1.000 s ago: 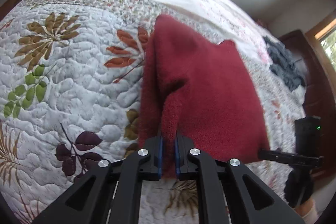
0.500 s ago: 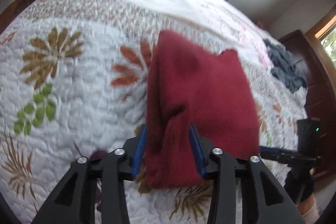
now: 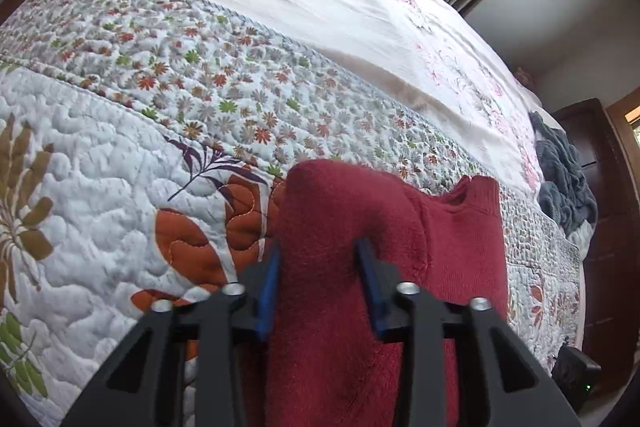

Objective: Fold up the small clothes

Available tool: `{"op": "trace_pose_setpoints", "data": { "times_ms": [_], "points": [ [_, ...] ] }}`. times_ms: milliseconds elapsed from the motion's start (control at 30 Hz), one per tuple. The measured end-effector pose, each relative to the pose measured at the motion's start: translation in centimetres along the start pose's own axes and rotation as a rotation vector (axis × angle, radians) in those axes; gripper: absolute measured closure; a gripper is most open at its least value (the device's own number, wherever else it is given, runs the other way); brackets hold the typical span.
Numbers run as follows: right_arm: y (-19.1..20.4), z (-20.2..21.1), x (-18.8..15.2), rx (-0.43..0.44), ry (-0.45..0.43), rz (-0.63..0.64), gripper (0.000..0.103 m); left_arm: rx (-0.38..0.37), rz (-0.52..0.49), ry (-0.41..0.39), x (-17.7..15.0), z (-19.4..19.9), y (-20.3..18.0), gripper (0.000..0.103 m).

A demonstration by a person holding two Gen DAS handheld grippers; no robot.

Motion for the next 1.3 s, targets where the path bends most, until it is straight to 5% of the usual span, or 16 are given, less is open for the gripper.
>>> {"op": "trace_pose_setpoints", "data": {
  "times_ms": [133,433,700,867,1000,1300],
  "points": [
    [0.3,-0.1,-0.4,0.002,-0.009,0.011,0.044,-0.025,-0.007,-0.121,-0.5,3.1,0.2,0.09],
    [0.8,-1.7,0.0,-0.007,0.01,-0.007,0.041,0.034,0.055,-0.009,-0.7,-0.4,3.4,0.088],
    [2.3,2.2,-0.2,-0.033,-0.064,0.024,0.041,0.028,-0.047,-0.142,-3.8,8.0,0.5,0.08],
    [3.2,2.4,-1.5,-0.061,-0.045,0.047,0.041,0.001,-0.122,-0.074,-9.6,9.8,-0.4,0.075],
    [2.5,1.0,-3.2,-0.084,-0.001,0.03,0.041,0.066,-0.176,-0.009,-13.1,7.9,0.5,0.075],
    [1.7,-0.5,-4.4,-0.099,0.032,0.025,0.038,0.067,-0.143,0.061,-13.5,5.9,3.0,0.077]
  ]
}}
Point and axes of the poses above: each gripper's, at about its wrist camera, not at the fingertips, and z roughly against the way its jaws point, y to its left, x to its top, the point moved 2 cm from there along -z, roughly the way its jaws point, and after that the axes turned 10 degrees about z, right-handed, at the moved point
